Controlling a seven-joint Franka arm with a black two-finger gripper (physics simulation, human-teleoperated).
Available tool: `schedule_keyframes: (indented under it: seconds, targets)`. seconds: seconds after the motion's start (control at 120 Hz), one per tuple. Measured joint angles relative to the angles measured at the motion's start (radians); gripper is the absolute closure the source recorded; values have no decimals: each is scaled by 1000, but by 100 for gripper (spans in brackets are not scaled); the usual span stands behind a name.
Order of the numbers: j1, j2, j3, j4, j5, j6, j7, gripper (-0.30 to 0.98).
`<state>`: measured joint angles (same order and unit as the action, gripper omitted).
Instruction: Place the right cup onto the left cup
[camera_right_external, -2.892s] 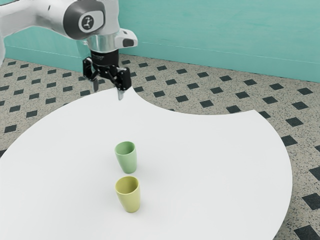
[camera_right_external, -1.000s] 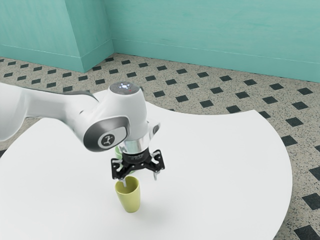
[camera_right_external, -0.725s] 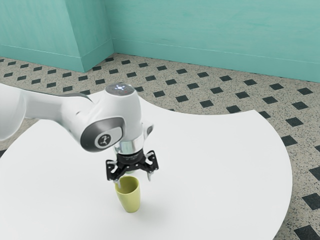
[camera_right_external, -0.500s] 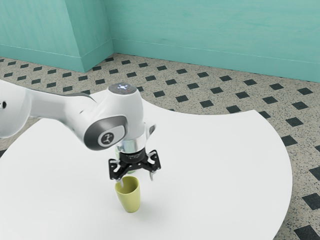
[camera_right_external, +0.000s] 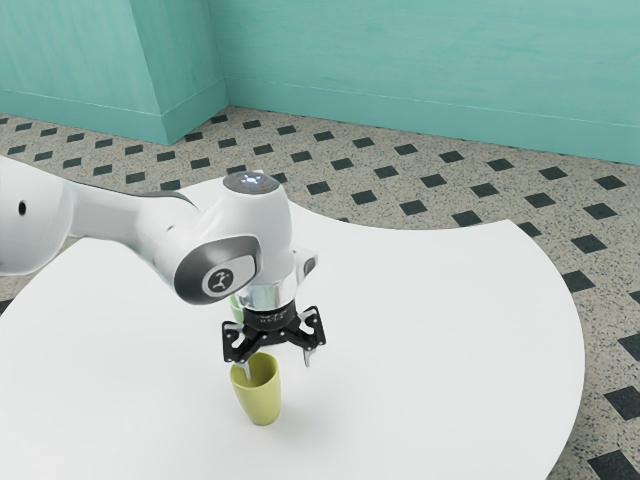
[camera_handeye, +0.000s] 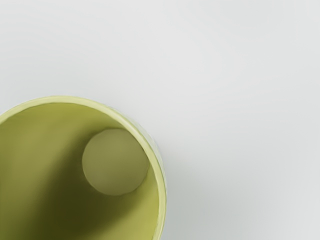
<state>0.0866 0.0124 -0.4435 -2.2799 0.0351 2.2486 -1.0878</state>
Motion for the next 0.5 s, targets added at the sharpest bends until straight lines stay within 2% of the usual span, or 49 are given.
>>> schedule_keyframes:
  seconds: [0.292,0.5]
  targets:
    - [12,7,31,8,1,8,39,0]
    - [60,25,37,15,2,16,65,0]
